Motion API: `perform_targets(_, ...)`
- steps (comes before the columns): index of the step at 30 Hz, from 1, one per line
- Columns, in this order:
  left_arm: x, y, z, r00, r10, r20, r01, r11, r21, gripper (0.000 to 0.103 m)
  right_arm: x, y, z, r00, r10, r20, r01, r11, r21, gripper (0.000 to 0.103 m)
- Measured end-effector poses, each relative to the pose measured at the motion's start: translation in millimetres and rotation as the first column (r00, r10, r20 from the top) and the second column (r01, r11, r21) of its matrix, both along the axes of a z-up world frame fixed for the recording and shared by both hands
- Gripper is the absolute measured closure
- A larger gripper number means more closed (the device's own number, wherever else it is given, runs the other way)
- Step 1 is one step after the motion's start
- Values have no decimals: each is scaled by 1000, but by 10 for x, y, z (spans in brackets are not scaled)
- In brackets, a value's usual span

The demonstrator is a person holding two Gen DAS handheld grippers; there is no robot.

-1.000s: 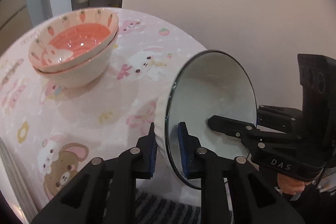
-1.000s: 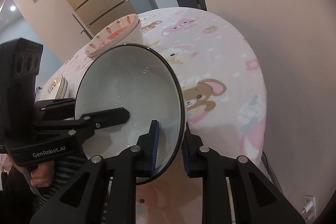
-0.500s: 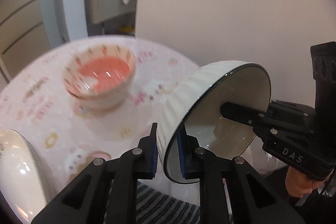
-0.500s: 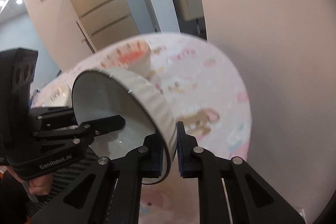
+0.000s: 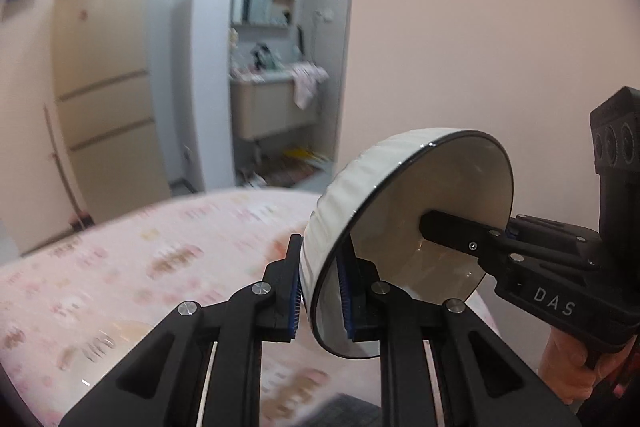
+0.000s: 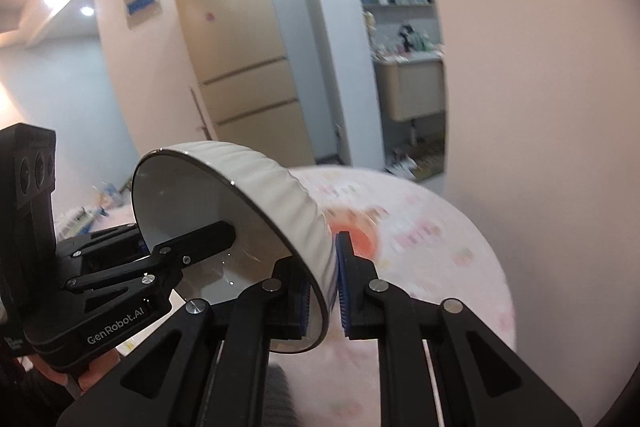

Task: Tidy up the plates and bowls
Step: 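Lift the white bowl with both grippers and carry it toward the pink bowls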

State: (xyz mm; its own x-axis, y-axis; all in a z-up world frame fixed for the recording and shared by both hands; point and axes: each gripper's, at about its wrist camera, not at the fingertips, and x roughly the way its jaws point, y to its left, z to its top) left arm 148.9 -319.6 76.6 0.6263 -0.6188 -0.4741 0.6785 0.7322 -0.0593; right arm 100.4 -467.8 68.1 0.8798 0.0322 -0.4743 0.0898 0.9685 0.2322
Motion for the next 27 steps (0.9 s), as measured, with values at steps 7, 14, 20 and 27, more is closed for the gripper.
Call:
perform_targets(7, 426, -126, 267, 990, 40, -134, -31, 997, 66, 85, 358, -78, 87, 1000, 3, 13, -4, 997, 80, 92)
perform_targets(14, 671, -433, 79, 975, 39, -218, -12, 992, 124, 86, 624, -366, -160, 993, -62, -100, 83, 973, 217, 91)
perform_targets(20, 765, -539, -328, 977, 1, -211, 25, 992, 122, 86, 769, -451, -406, 979, -110, -170, 140, 975, 175, 91)
perform_targets(27, 930, -631, -647, 976, 14, -217, 28, 982, 187, 85, 928, -523, -648, 973, -111, -204, 150, 971, 186, 91)
